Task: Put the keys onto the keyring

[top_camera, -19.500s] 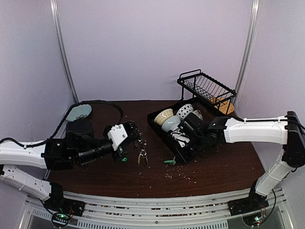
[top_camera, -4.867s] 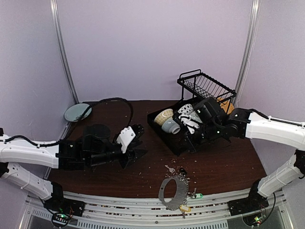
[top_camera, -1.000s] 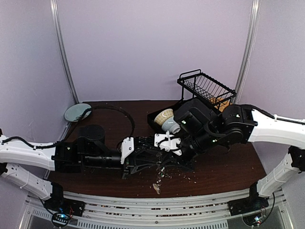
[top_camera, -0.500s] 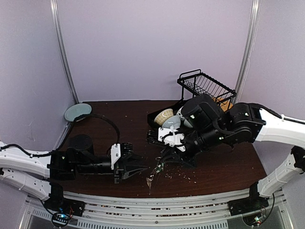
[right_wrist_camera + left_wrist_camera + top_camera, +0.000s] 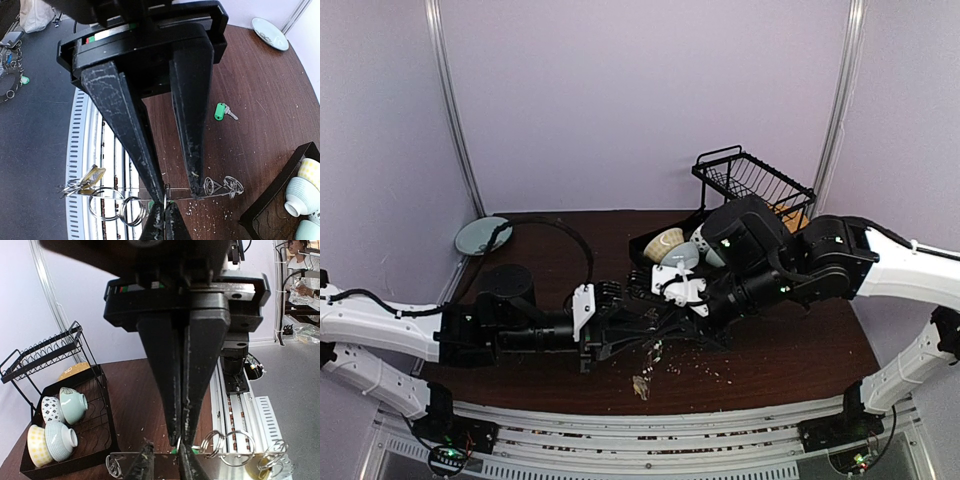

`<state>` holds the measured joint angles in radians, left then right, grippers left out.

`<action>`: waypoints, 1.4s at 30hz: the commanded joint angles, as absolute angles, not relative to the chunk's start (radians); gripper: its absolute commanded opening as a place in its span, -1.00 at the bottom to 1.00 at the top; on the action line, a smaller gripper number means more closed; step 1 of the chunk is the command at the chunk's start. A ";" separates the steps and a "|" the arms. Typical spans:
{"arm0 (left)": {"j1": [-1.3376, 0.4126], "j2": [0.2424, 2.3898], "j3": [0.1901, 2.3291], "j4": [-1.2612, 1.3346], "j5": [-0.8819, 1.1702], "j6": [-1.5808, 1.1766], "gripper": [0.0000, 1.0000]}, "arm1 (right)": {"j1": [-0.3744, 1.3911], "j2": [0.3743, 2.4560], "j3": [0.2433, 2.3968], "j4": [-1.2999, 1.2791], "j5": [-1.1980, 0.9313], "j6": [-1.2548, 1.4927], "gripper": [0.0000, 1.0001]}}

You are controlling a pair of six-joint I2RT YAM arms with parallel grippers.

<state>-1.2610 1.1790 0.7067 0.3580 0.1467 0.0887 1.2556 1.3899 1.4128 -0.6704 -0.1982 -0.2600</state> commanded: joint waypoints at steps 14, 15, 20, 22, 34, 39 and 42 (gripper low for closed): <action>-1.266 1.191 0.767 0.306 0.084 0.120 -1.00 | 1.261 1.361 1.404 -0.637 -0.215 -0.264 -1.00; -1.266 1.189 0.765 0.308 0.081 0.120 -1.00 | 1.261 1.360 1.404 -0.635 -0.216 -0.266 -1.00; -1.266 1.174 0.739 0.350 0.010 0.096 -1.00 | 1.261 1.348 1.401 -0.614 -0.201 -0.260 -1.00; -1.265 1.163 0.719 0.405 -0.006 0.070 -1.00 | 1.261 1.343 1.395 -0.595 -0.181 -0.253 -1.00; -1.269 1.124 0.642 0.660 0.030 0.003 -1.00 | 1.261 1.301 1.354 -0.483 -0.117 -0.230 -0.62; -1.268 1.114 0.633 0.672 0.029 0.004 -1.00 | 1.258 1.273 1.340 -0.458 -0.115 -0.212 -0.43; -1.269 1.098 0.610 0.714 0.065 0.000 -1.00 | 1.240 1.228 1.312 -0.421 -0.161 -0.197 -0.35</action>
